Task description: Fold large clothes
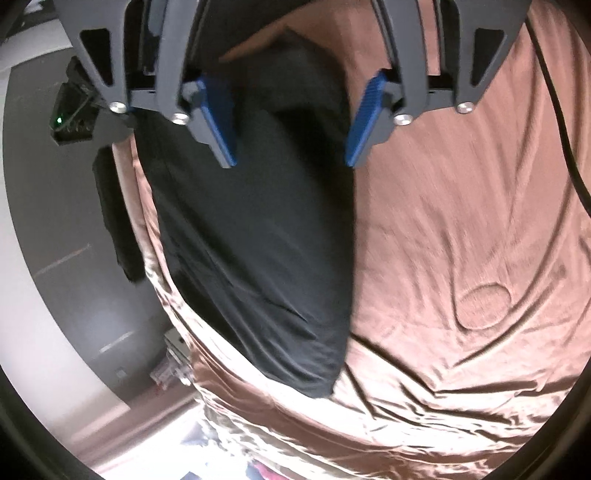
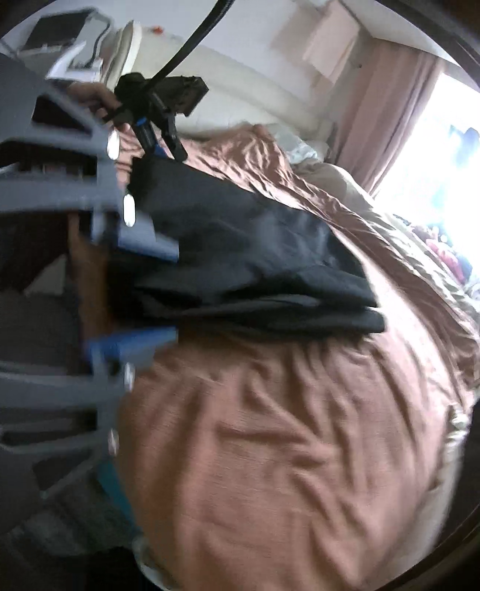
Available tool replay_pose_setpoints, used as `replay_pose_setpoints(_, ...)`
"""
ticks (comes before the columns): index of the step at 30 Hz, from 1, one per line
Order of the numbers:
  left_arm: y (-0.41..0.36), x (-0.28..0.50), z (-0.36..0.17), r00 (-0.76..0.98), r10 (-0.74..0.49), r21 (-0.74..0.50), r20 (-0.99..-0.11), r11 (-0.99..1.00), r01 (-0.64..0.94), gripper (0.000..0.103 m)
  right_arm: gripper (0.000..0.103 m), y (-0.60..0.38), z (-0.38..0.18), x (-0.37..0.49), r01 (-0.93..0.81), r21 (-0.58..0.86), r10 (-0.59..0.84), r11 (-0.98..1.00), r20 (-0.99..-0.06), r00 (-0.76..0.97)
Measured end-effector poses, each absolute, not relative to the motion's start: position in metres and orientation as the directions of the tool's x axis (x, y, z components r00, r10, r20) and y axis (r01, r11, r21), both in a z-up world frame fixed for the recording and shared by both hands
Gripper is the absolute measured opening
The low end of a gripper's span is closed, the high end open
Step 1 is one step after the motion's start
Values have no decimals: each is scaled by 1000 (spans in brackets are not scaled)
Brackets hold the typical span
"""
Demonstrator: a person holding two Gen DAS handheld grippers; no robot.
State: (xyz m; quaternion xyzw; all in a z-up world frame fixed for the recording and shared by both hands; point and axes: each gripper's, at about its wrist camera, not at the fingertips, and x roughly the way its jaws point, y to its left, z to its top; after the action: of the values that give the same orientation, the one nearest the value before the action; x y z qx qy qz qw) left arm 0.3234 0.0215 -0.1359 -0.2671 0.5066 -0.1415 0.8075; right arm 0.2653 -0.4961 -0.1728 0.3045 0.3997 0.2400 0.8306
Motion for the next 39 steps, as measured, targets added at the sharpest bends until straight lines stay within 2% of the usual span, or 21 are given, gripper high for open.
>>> replay_pose_setpoints(2, 26, 336, -141, 445, -501, -585, -742, 808, -66, 66, 74, -502, -167, 283, -161, 697, 645, 698, -517, 563)
replay_pose_setpoints(11, 37, 393, -155, 452, -507, -598, -734, 798, -74, 66, 74, -500, -168, 372, -171, 710, 685, 683, -541, 488)
replay_pose_setpoints(21, 30, 442, -163, 437, -510, -583, -741, 811, -43, 66, 74, -463, -196, 455, -141, 771, 756, 621, -541, 369)
replay_pose_setpoints(26, 25, 458, -165, 431, -501, -570, -750, 821, -37, 66, 74, -456, -200, 485, -126, 800, 782, 587, -519, 346)
replay_pose_setpoints(30, 25, 466, -168, 432, -499, -570, -751, 821, -42, 66, 73, -454, -205, 503, -133, 838, 820, 530, -466, 333)
replay_pose_setpoints(32, 24, 468, -168, 435, -499, -572, -749, 819, -44, 64, 67, -448, -207, 508, -152, 830, 821, 537, -473, 319)
replay_pose_setpoints(36, 26, 469, -169, 439, -491, -569, -752, 820, -59, 56, 35, -440, -215, 517, -163, 832, 830, 530, -471, 298)
replay_pose_setpoints(39, 28, 466, -167, 448, -493, -580, -745, 812, -71, 45, 20, -440, -202, 506, -205, 796, 806, 569, -491, 331)
